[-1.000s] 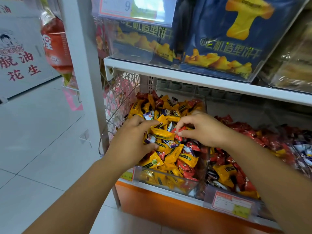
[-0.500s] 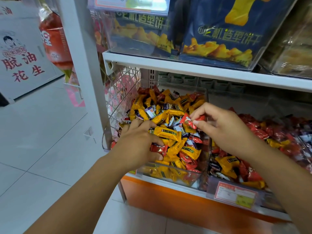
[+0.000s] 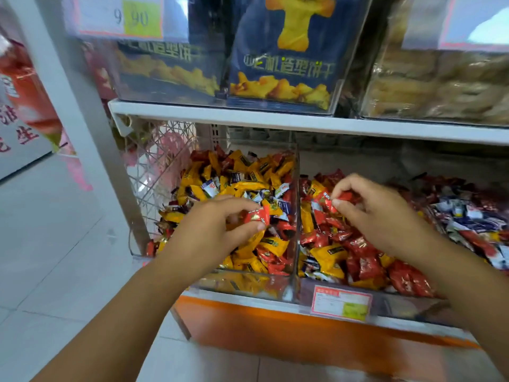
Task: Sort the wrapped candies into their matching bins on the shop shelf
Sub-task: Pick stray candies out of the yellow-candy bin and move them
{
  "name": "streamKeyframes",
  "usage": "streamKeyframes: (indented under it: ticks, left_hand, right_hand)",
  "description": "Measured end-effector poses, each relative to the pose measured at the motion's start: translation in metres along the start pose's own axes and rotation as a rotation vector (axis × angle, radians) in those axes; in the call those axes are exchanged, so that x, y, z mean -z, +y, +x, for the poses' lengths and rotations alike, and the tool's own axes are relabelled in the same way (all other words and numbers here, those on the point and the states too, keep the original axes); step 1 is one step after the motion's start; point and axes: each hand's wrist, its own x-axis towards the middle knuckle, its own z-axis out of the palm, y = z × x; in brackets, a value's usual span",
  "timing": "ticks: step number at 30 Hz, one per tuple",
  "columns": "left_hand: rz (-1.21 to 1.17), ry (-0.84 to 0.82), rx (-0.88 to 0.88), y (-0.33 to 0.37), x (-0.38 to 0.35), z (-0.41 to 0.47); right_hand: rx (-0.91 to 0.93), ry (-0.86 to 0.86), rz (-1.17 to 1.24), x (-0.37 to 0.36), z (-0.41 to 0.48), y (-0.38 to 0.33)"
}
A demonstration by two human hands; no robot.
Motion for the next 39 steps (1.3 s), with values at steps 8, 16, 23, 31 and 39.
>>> streamKeyframes:
  ticks: [8, 16, 23, 31, 39]
  left_hand:
    - [0.119, 0.076, -0.145, 0.063, -0.067, 0.034]
    - [-0.016, 0.054, 0.007, 0.041, -0.048, 0.029]
    - [0.162, -0.109, 0.15, -0.011, 0.004, -0.019]
    - [0.148, -0.101, 0.127, -0.028, 0.008, -0.042]
    - [0.098, -0.199, 0.064, -0.026, -0.006, -0.033]
  right_hand:
    - [-0.138, -0.023, -0.131, 0.023, -0.009, 0.037]
    - [-0.024, -0.034, -0.17, 0.035, -0.013, 0.016]
    - [0.24, -0.209, -0.075, 0.002, -0.002, -0.047]
    - [0.357, -0.562, -0.48, -0.048, 0.025, -0.067]
    - [0.468, -0.46, -0.645, -0.065, 0.027, -0.064]
